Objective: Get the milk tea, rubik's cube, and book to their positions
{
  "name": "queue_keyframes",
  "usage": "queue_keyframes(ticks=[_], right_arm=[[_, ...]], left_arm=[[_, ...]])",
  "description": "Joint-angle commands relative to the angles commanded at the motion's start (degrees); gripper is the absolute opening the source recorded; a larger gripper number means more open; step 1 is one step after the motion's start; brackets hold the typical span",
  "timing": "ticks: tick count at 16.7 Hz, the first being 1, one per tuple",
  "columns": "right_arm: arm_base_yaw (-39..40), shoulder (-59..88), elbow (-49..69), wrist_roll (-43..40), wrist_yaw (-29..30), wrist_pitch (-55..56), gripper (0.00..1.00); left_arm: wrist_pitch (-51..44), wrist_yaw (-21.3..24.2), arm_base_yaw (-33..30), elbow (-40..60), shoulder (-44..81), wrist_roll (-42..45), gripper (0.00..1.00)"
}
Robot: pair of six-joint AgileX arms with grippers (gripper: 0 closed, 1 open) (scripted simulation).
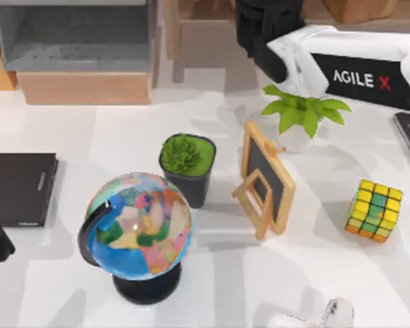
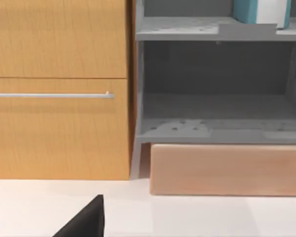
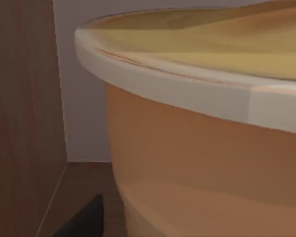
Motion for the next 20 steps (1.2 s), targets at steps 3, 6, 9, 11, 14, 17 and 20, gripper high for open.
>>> queue_keyframes(ticks=[3,6,9,11,14,17,20], right_arm=[[0.0,0.0,0.0,0.0,0.0,0.0,0.77],[0.0,0.0,0.0,0.0,0.0,0.0,0.55],[0.0,0.0,0.0,0.0,0.0,0.0,0.32],[0.0,0.0,0.0,0.0,0.0,0.0,0.17],[0.0,0.0,0.0,0.0,0.0,0.0,0.0],[0.0,0.0,0.0,0.0,0.0,0.0,0.0],[0.0,0.0,0.0,0.0,0.0,0.0,0.0]], left_arm=[[0.0,0.0,0.0,0.0,0.0,0.0,1.0],[0.0,0.0,0.0,0.0,0.0,0.0,1.0],[0.0,0.0,0.0,0.0,0.0,0.0,1.0],[0.0,0.0,0.0,0.0,0.0,0.0,1.0],[0.0,0.0,0.0,0.0,0.0,0.0,1.0],[0.0,0.0,0.0,0.0,0.0,0.0,1.0],[0.0,0.0,0.0,0.0,0.0,0.0,1.0]])
